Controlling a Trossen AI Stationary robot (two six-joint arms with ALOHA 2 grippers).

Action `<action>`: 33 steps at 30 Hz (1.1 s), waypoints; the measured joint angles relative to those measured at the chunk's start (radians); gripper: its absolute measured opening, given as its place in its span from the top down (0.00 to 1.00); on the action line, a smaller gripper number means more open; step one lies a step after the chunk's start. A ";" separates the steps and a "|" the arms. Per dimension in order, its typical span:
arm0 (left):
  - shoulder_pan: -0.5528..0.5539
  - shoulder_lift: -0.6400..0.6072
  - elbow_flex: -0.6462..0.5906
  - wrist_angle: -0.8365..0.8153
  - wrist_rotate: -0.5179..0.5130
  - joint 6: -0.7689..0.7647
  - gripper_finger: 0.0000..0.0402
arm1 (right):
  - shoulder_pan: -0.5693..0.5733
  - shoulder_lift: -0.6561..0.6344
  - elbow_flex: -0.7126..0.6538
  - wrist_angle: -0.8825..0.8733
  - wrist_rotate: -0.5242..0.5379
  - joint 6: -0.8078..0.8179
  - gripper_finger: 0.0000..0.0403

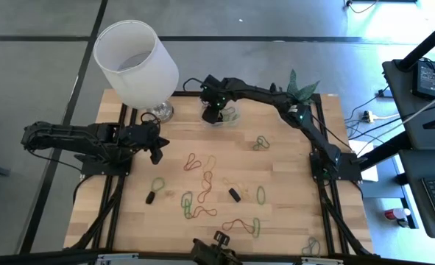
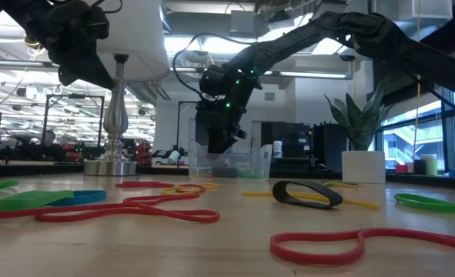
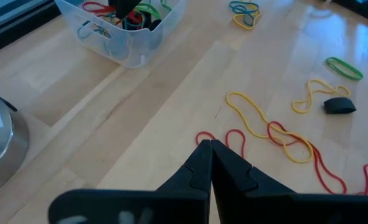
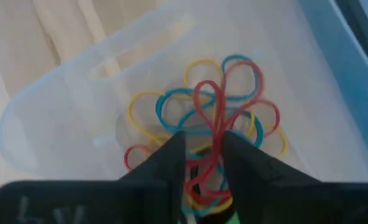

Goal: Pick and place rubber bands into bin
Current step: Put the red rubber band into the transparent bin, then put the green rubber band into the transparent bin

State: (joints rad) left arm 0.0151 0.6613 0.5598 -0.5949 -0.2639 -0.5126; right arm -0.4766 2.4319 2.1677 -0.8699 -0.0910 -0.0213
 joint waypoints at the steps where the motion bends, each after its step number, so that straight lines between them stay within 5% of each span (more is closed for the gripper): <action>1: 0.000 0.000 0.000 0.000 0.004 0.001 1.00 | 0.000 -0.003 0.000 -0.002 0.000 0.017 0.70; 13: 0.000 0.000 0.000 -0.006 0.102 0.002 0.99 | 0.003 -0.018 0.023 -0.061 0.061 0.231 0.56; 17: 0.000 0.000 0.000 -0.008 0.157 0.002 1.00 | 0.013 -0.032 0.023 -0.045 0.003 0.228 0.58; 20: 0.000 0.000 0.000 -0.008 0.186 0.012 1.00 | 0.033 -0.034 0.024 -0.067 0.104 0.306 0.60; 28: -0.003 0.000 0.000 -0.008 0.276 0.043 1.00 | 0.066 -0.032 0.023 -0.044 0.094 0.306 0.69; 30: -0.011 0.000 0.000 -0.009 0.285 0.059 0.99 | 0.079 -0.033 0.024 -0.050 0.191 0.373 0.72; 33: -0.029 0.000 0.000 -0.009 0.287 0.067 0.99 | 0.083 -0.031 0.023 -0.003 0.138 0.350 0.76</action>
State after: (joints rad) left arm -0.0139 0.6609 0.5598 -0.6040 0.0236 -0.4461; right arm -0.3937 2.4012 2.1902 -0.8725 0.0473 0.3284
